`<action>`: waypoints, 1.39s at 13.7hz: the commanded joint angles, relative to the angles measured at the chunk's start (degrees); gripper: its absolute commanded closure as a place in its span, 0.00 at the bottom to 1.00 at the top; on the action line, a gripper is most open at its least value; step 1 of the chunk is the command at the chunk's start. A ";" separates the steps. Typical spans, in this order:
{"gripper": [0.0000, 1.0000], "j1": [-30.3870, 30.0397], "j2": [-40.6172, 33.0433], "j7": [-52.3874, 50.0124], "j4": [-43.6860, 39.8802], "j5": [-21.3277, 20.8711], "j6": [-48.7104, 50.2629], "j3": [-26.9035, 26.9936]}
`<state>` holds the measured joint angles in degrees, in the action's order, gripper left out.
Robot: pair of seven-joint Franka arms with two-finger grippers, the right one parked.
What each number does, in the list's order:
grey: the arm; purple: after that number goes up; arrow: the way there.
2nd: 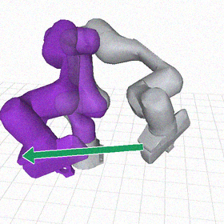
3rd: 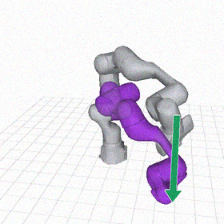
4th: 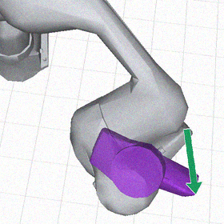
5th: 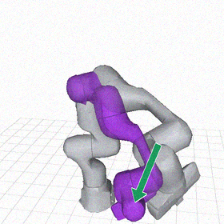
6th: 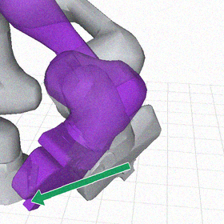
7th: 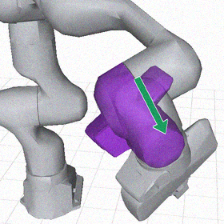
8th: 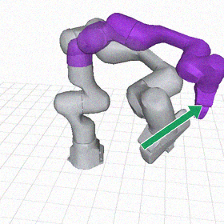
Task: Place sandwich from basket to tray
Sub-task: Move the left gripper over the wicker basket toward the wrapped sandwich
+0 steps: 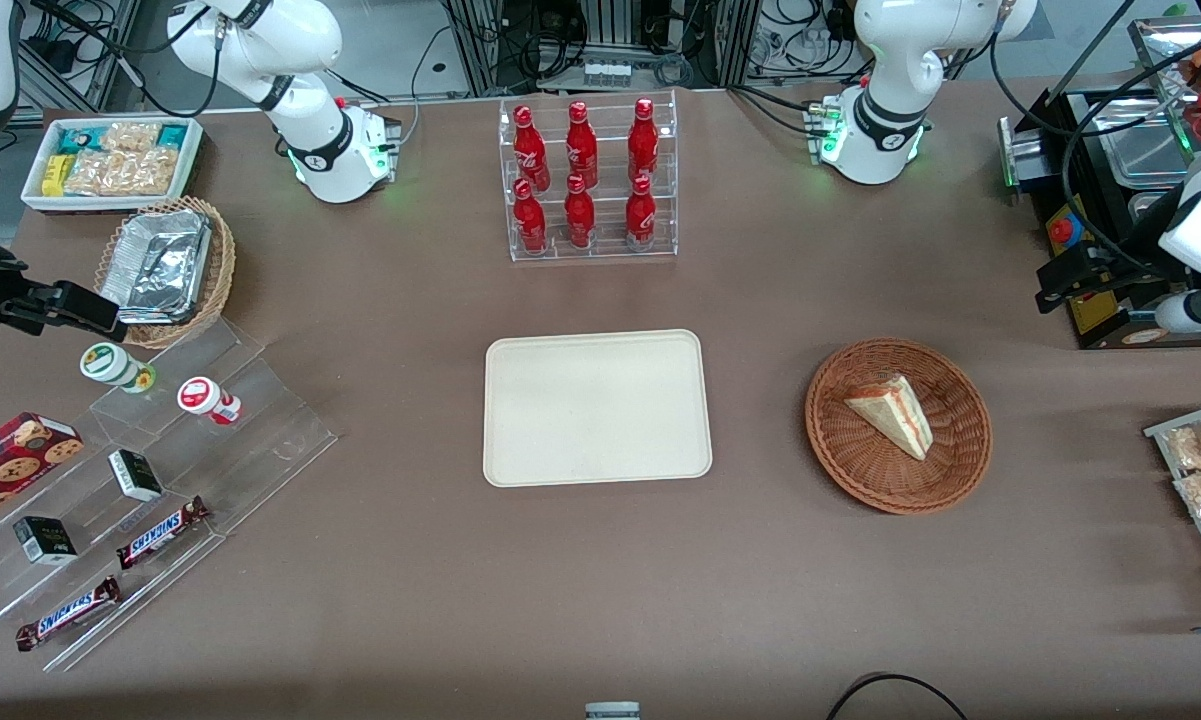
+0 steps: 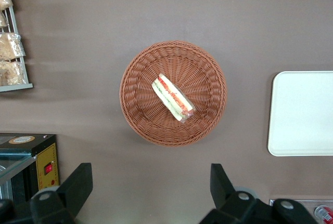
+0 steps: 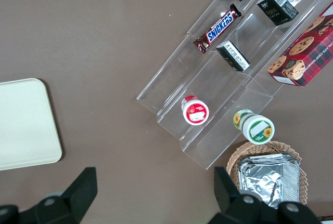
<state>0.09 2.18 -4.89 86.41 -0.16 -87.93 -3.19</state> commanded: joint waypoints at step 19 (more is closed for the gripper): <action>0.00 3.42 2.57 -27.53 29.41 -0.38 -30.96 -0.76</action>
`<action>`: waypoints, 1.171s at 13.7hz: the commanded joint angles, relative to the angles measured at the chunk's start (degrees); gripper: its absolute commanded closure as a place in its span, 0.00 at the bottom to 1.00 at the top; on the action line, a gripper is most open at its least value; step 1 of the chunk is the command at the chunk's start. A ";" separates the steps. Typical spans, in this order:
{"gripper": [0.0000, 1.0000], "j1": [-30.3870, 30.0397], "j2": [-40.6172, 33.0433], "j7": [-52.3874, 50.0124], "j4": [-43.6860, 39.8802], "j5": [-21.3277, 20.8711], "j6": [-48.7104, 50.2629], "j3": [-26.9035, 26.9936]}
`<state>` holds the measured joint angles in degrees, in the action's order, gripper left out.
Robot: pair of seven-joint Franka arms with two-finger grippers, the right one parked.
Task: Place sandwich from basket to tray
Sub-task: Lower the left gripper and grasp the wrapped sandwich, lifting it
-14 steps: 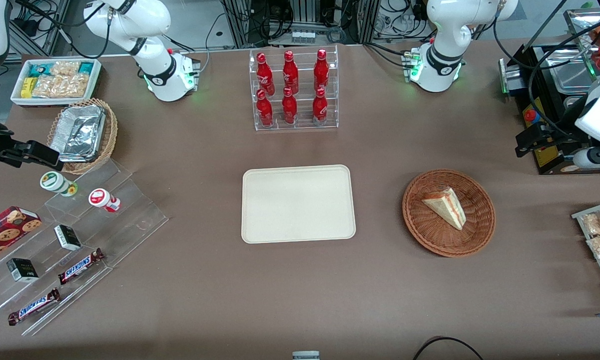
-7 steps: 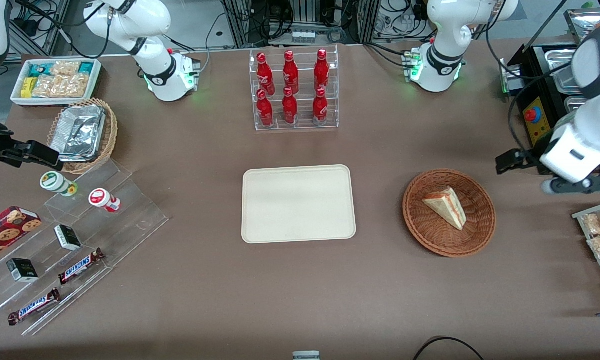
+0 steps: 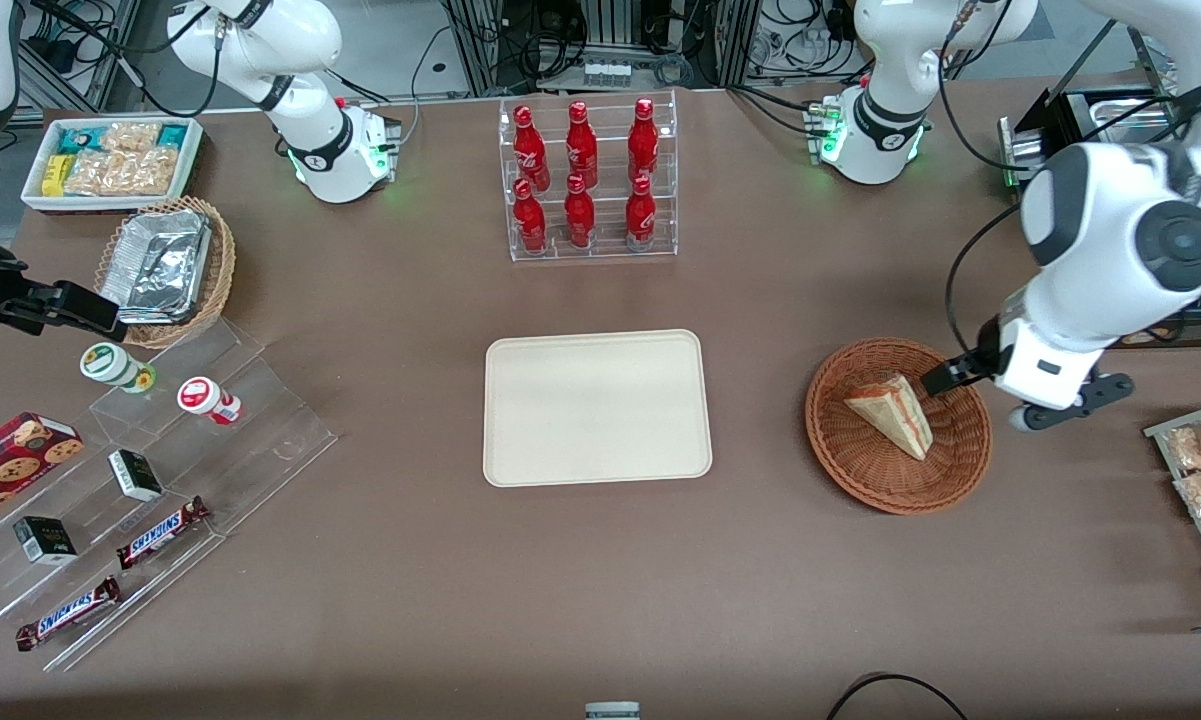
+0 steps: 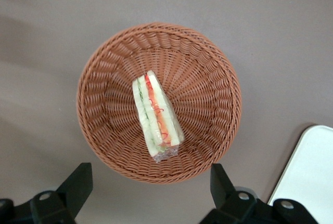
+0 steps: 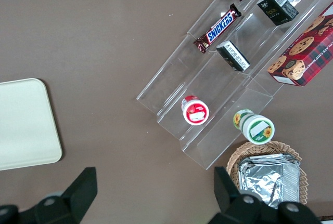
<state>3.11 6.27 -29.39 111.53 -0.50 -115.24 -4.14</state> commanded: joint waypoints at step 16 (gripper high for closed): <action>0.00 1.38 5.58 -10.16 18.19 -0.03 -27.31 0.62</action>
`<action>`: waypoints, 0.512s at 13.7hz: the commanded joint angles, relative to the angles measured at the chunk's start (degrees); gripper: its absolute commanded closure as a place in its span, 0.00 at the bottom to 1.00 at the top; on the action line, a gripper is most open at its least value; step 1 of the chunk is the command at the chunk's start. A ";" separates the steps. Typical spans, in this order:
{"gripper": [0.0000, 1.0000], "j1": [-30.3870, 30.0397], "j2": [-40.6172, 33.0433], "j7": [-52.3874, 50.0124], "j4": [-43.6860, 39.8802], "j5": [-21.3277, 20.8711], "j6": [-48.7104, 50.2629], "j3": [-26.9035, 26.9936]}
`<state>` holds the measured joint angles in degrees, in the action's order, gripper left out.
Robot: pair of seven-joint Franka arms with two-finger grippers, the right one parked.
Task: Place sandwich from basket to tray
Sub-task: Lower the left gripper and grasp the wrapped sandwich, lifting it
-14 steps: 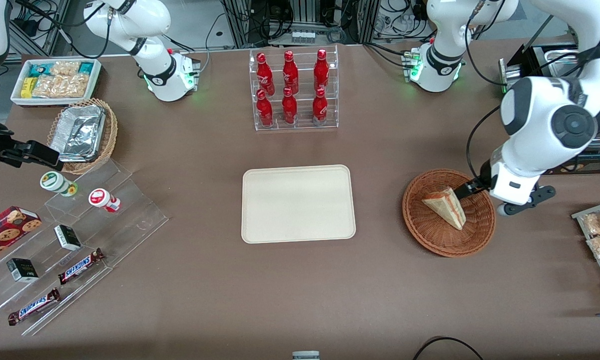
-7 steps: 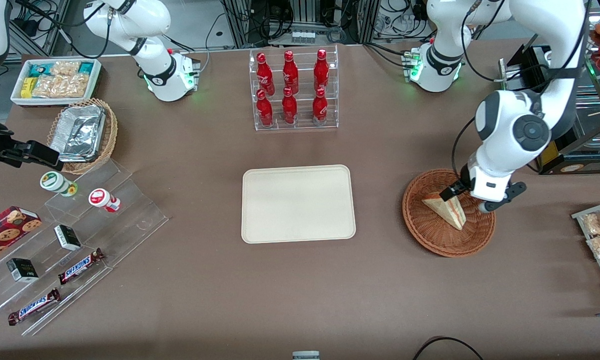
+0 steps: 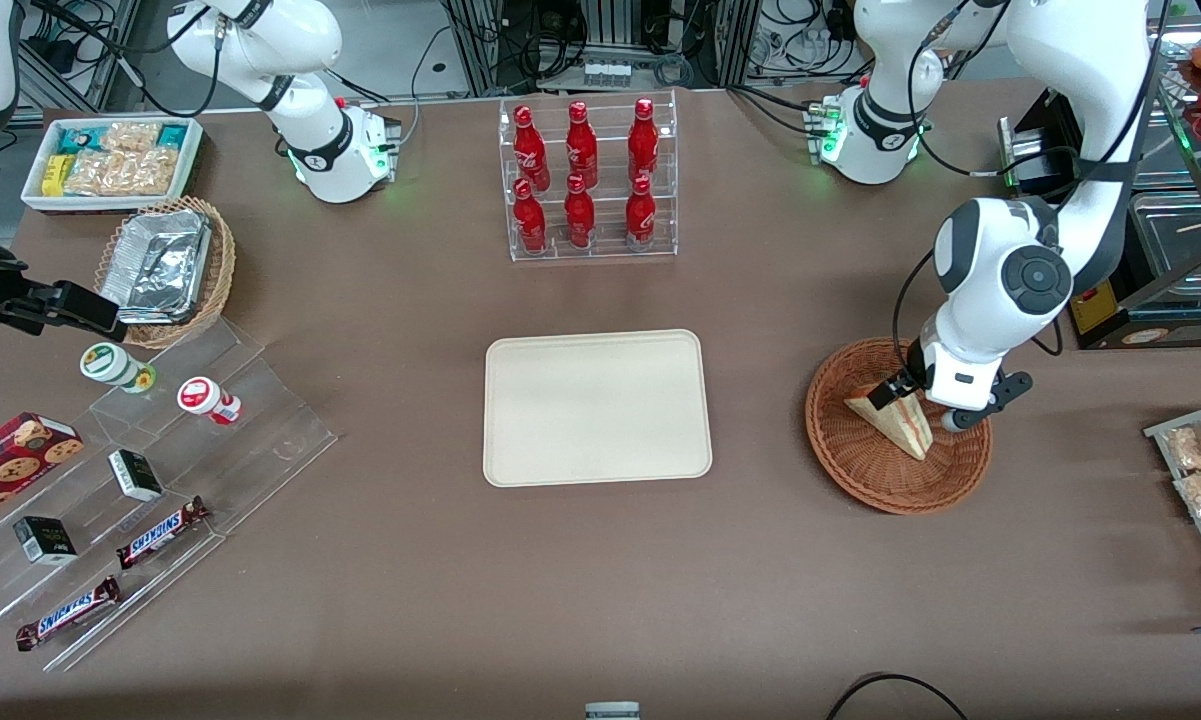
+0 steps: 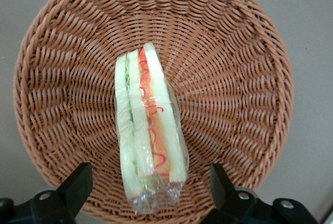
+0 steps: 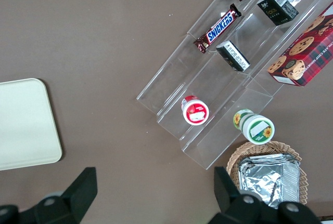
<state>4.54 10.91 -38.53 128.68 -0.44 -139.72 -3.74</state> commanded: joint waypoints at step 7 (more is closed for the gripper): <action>0.54 -0.15 4.21 -1.02 1.31 -0.09 -6.53 0.48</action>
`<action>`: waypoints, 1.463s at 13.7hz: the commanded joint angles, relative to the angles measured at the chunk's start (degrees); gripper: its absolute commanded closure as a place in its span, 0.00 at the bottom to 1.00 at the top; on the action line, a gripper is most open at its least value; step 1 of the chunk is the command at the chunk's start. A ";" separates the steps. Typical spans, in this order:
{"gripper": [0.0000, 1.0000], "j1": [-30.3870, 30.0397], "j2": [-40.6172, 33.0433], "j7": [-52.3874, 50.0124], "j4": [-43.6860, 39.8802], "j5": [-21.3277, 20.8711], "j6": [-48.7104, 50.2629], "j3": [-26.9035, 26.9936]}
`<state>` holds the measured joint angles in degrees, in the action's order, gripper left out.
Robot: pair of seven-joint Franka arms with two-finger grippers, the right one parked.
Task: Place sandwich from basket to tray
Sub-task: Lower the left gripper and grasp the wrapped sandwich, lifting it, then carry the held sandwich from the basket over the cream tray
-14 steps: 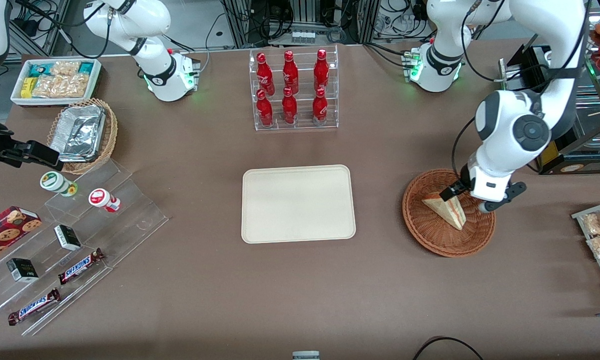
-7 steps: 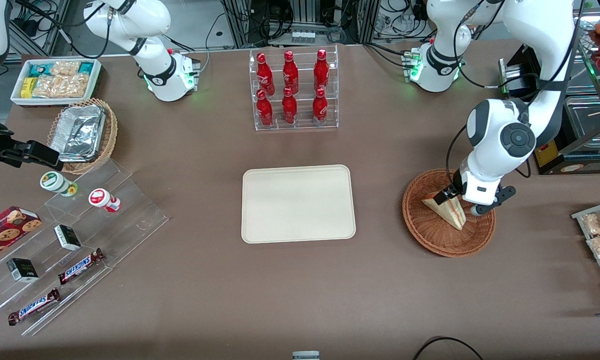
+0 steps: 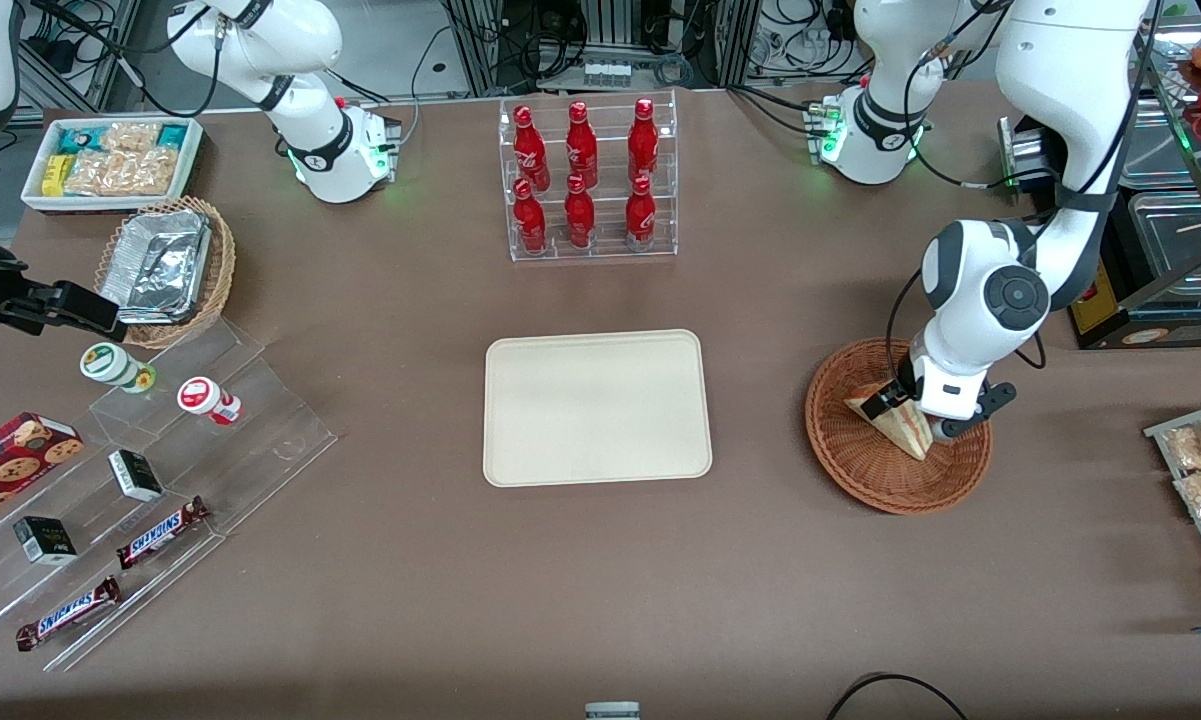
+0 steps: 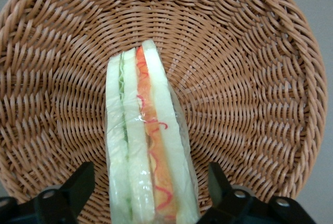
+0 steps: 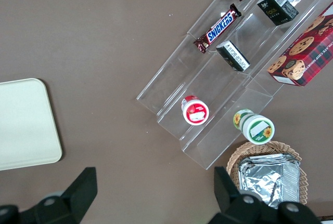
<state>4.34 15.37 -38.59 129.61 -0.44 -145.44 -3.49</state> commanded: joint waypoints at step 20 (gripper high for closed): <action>0.90 18.05 5.35 -0.08 -39.23 1.58 34.00 -2.13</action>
<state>18.47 15.30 -38.56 96.90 0.46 -112.74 -6.19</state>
